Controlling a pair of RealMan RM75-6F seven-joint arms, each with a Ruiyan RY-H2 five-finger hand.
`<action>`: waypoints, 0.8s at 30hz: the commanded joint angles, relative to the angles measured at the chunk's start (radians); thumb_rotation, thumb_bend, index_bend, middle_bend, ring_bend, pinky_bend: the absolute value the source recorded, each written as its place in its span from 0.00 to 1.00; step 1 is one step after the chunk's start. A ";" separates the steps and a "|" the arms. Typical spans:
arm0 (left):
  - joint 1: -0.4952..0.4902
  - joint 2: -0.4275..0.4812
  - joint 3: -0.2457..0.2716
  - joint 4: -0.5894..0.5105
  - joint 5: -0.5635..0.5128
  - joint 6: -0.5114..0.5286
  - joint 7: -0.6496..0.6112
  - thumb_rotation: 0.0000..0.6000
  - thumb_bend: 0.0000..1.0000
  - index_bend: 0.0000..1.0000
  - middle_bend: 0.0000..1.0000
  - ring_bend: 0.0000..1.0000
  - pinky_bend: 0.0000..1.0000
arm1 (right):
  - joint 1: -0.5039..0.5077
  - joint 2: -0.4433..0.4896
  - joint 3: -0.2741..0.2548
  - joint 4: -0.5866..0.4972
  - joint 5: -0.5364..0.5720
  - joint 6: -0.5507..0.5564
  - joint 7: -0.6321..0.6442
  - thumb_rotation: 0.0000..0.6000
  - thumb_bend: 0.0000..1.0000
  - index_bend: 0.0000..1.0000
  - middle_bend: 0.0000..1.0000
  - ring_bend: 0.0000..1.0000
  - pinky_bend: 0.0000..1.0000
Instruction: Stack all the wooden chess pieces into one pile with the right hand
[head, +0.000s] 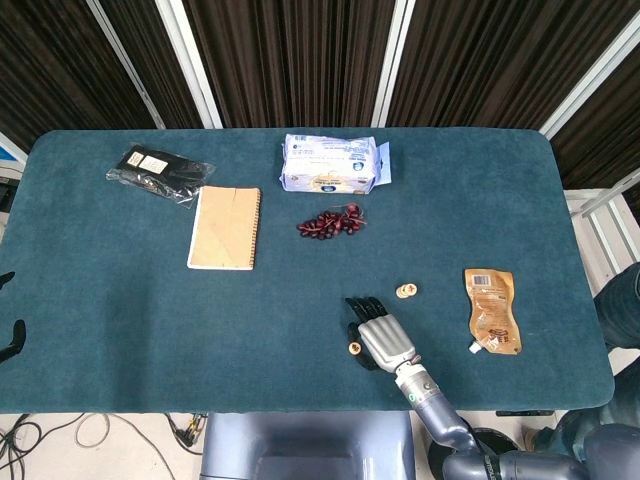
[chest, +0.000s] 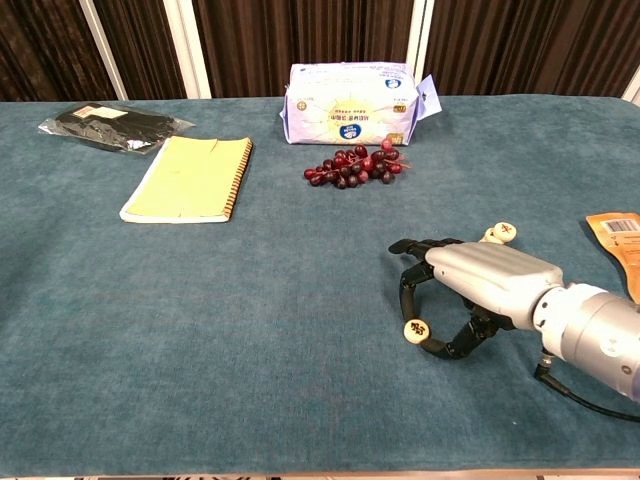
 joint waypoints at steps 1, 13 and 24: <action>0.000 0.000 0.000 0.000 -0.001 0.000 0.000 1.00 0.49 0.14 0.00 0.00 0.00 | -0.001 0.000 0.000 0.000 0.000 0.000 0.000 1.00 0.41 0.53 0.00 0.00 0.00; 0.000 0.001 0.000 -0.001 0.000 0.000 -0.003 1.00 0.49 0.14 0.00 0.00 0.00 | 0.004 0.047 0.032 -0.057 -0.003 0.014 0.005 1.00 0.41 0.54 0.00 0.00 0.00; 0.002 0.001 0.000 -0.003 0.002 0.004 0.000 1.00 0.49 0.14 0.00 0.00 0.00 | 0.058 0.230 0.116 -0.200 0.115 -0.019 -0.088 1.00 0.41 0.54 0.00 0.00 0.00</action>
